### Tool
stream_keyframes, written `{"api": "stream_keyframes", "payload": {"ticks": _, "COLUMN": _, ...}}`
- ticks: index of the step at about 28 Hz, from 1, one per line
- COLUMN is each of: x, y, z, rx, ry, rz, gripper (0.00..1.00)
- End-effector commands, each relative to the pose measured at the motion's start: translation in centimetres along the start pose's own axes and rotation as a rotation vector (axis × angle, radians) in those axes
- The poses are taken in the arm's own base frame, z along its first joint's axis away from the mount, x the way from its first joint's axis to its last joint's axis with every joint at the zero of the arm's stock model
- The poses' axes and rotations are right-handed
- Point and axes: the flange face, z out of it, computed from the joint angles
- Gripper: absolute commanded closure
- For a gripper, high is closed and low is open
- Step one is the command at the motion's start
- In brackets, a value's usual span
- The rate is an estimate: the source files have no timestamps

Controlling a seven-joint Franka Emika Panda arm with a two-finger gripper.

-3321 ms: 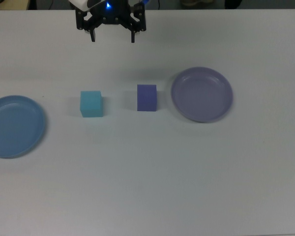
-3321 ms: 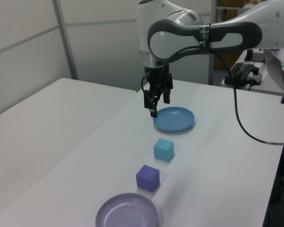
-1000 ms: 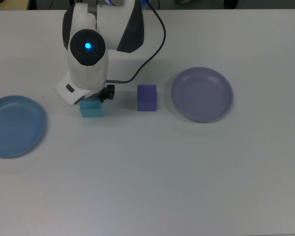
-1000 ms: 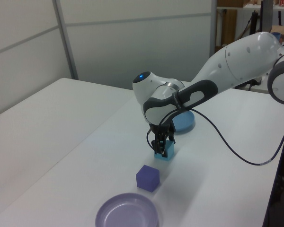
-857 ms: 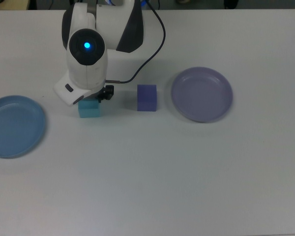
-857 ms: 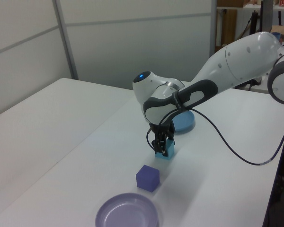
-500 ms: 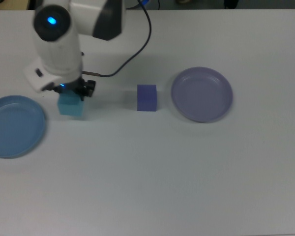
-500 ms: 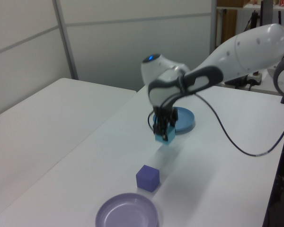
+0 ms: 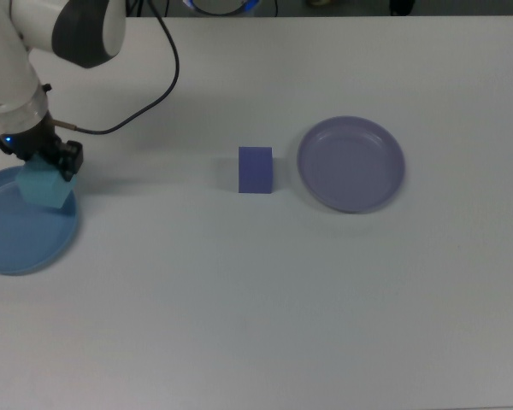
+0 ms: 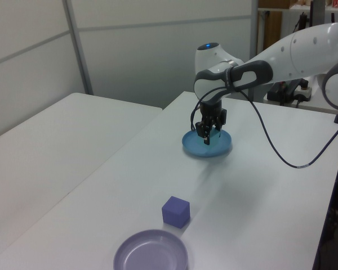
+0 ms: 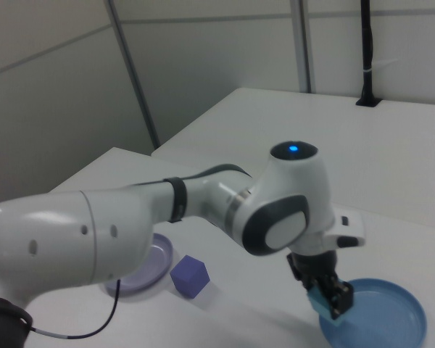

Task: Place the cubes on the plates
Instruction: 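Lift the cyan cube and carry it over the light blue plate, then lower the cube onto the blue plate, open and withdraw gripper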

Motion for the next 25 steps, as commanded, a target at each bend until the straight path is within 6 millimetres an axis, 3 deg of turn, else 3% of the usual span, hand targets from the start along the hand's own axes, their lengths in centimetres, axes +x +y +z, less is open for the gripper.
{"api": "stream_keyframes", "payload": {"ticks": 1, "x": 1.5, "y": 2.2, "z": -0.4, "rx": 0.051, "ry": 0.095, "rz": 0.060, "gripper": 0.78}}
{"api": "stream_keyframes", "payload": {"ticks": 6, "x": 2.4, "y": 2.5, "z": -0.7, "rx": 0.062, "ry": 0.178, "rz": 0.069, "gripper": 0.74}}
{"api": "stream_keyframes", "payload": {"ticks": 11, "x": 2.8, "y": 2.6, "z": -0.5, "rx": 0.059, "ry": 0.207, "rz": 0.073, "gripper": 0.65}}
{"api": "stream_keyframes", "payload": {"ticks": 16, "x": 2.7, "y": 2.8, "z": -0.3, "rx": 0.056, "ry": 0.206, "rz": 0.069, "gripper": 0.34}}
{"api": "stream_keyframes", "payload": {"ticks": 18, "x": 2.7, "y": 2.7, "z": -0.3, "rx": 0.053, "ry": 0.206, "rz": 0.066, "gripper": 0.29}}
{"api": "stream_keyframes", "payload": {"ticks": 21, "x": 2.8, "y": 2.6, "z": -0.4, "rx": 0.055, "ry": 0.206, "rz": 0.069, "gripper": 0.00}}
{"api": "stream_keyframes", "payload": {"ticks": 25, "x": 2.8, "y": 2.3, "z": -0.7, "rx": 0.056, "ry": 0.207, "rz": 0.068, "gripper": 0.00}}
